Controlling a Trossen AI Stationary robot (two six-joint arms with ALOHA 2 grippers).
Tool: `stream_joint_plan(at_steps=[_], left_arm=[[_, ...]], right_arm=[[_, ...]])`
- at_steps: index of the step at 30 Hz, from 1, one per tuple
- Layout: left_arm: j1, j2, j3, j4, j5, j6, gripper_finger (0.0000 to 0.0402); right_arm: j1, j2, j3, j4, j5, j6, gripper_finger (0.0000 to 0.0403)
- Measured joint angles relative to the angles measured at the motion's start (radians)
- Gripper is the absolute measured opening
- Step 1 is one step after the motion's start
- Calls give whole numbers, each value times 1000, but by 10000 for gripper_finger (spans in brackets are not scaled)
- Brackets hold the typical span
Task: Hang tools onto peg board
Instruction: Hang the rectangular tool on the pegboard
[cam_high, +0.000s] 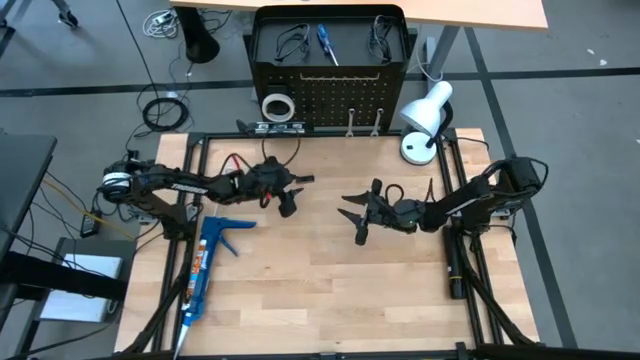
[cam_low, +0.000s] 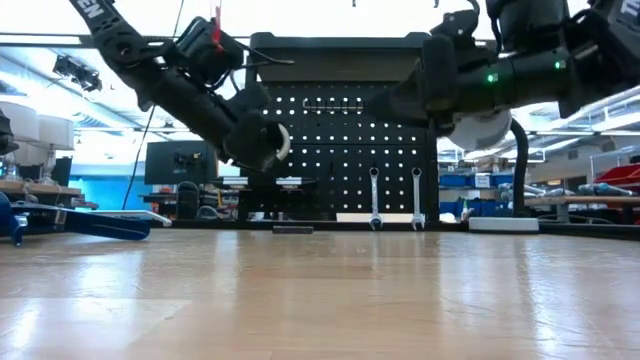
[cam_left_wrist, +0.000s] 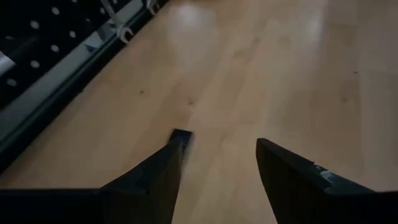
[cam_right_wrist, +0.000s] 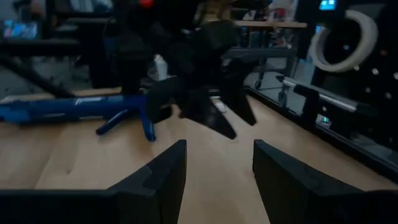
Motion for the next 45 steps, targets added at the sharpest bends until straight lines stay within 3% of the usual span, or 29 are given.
stream_joint_plan(at_steps=[4,8,10,24,37,41,45], left_arm=[[39,0,15,-50,27,113,211],[90,5,16,-50,185,184,211],[112,20,18,-45,211,182,211],[151,253,192,-197,151,188,211],[198,345,216,-174,198,197,210],[195,350,216,-176,230,195,182],[191,345,216,-183,242,199,91]], right_arm=[[-4,-80,24,-138,-69,-42,187],[-24,-164,53,-331,-186,-43,187],[-33,-194,66,-396,-213,-46,187],[-87,-244,70,-575,-248,-63,187],[-86,-244,70,-573,-261,-80,187],[-86,-243,70,-573,-261,-92,187],[-86,-243,70,-573,-261,-91,187]])
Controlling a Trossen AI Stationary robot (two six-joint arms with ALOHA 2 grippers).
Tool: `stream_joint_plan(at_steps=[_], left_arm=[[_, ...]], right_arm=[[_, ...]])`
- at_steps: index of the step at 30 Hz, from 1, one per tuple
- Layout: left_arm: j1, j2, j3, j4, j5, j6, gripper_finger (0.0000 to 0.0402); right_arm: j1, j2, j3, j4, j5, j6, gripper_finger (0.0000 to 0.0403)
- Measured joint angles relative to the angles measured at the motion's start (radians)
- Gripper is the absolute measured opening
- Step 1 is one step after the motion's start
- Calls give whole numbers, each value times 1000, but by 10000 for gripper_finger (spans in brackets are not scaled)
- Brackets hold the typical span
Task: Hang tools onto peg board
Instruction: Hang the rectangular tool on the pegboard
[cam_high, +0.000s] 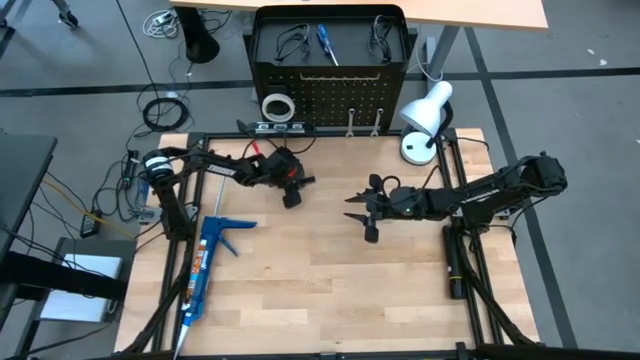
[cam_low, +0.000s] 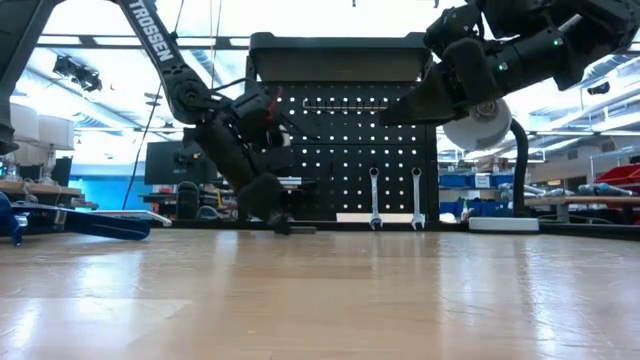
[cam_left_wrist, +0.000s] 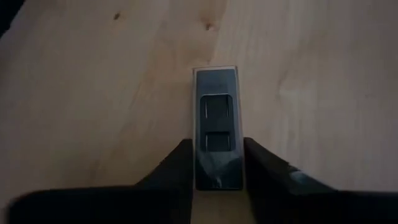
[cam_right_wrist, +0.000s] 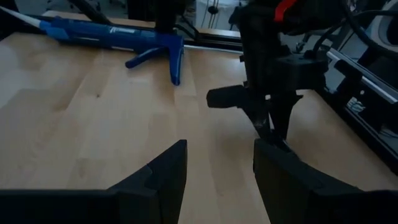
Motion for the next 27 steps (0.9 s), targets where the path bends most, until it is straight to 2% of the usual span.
stream_joint_plan(at_steps=[4,9,12,15,20,24,27], left_arm=[[-13,-1,-1,13,4,-3,89],[-64,-46,-4,44,-22,-4,89],[-103,-101,19,60,-62,9,89],[-155,-143,37,52,-133,60,89],[-235,-184,64,90,-270,214,89],[-263,-183,71,90,-279,333,89],[-278,-183,73,69,-278,369,89]], right_arm=[[-2,0,0,-2,14,28,187],[-6,0,0,-15,119,113,187],[4,-7,0,-30,210,124,187],[10,-20,4,-55,242,143,188],[-12,-25,116,-261,252,221,188],[-43,-19,203,-423,242,303,188],[-86,-31,231,-467,128,367,188]])
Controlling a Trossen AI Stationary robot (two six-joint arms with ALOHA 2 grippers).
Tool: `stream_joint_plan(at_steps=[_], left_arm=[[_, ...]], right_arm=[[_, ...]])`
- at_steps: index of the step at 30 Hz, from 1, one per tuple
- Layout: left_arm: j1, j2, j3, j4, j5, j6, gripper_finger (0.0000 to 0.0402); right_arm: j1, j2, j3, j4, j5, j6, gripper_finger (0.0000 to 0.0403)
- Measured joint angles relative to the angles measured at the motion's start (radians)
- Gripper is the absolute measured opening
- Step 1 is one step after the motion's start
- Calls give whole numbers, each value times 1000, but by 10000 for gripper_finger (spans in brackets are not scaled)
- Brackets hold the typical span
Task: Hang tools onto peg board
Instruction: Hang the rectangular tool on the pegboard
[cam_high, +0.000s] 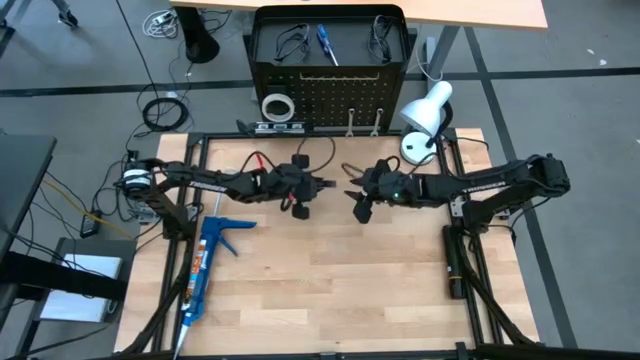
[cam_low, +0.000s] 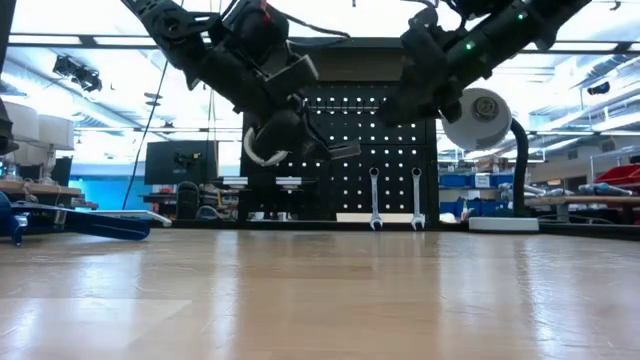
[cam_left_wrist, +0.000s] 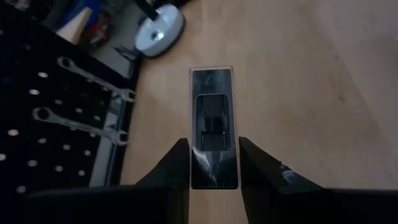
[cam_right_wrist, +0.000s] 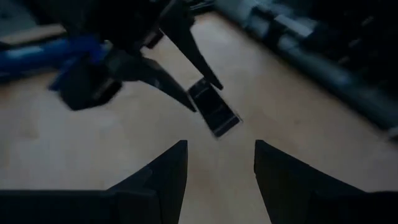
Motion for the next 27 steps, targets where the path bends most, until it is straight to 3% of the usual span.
stream_joint_plan(at_steps=[3,7,15,18,27], left_arm=[[-26,0,0,-62,-1,45,89],[-74,0,0,-105,-19,112,89],[-126,0,0,-72,-80,307,89],[-131,0,0,-30,-89,368,89],[-134,0,1,101,-110,384,89]], right_arm=[[-40,-7,-5,1,-135,35,188],[-55,-8,-56,66,-176,78,188],[-47,30,-316,599,-228,252,188],[-28,68,-364,746,-214,315,187],[23,183,-367,888,-121,274,187]])
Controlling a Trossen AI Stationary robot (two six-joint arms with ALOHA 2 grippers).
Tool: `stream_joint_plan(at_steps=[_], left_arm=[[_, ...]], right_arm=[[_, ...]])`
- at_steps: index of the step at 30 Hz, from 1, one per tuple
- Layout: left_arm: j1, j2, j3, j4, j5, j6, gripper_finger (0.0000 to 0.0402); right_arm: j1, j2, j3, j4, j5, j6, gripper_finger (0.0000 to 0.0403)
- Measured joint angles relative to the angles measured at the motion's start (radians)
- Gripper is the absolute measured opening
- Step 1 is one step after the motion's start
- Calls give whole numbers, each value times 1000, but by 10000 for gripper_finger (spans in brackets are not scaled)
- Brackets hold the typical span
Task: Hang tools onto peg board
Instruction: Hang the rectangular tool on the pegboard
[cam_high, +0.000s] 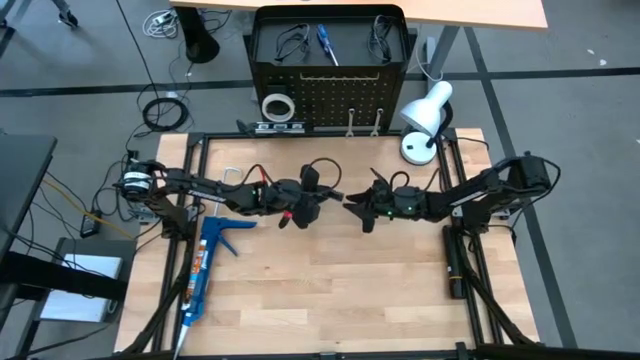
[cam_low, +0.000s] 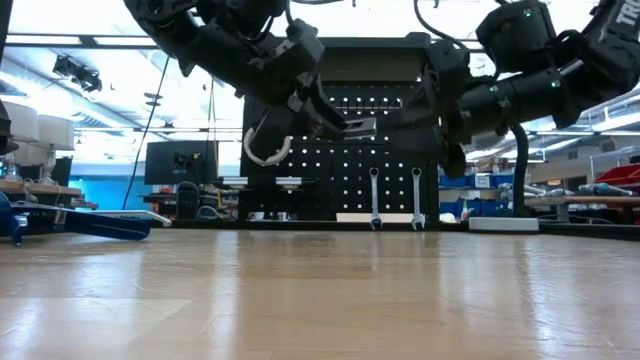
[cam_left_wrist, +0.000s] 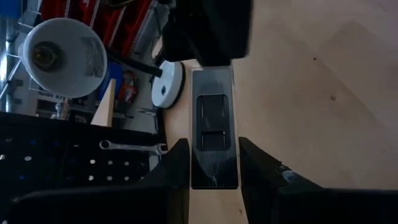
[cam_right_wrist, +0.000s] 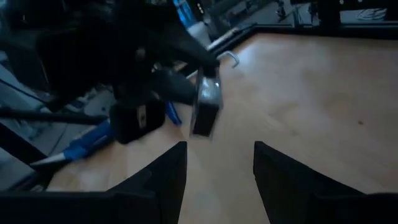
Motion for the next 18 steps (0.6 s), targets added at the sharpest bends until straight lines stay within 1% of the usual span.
stream_joint_plan(at_steps=[8,11,15,18], left_arm=[[-3,0,1,16,-6,2,89],[-10,0,1,17,-29,3,89],[-27,0,1,14,-85,44,89],[-36,0,1,20,-97,60,89]], right_arm=[[15,64,72,10,-5,-57,187],[15,76,86,9,12,-72,187],[11,75,86,41,27,-79,187],[10,75,87,50,48,-81,187]])
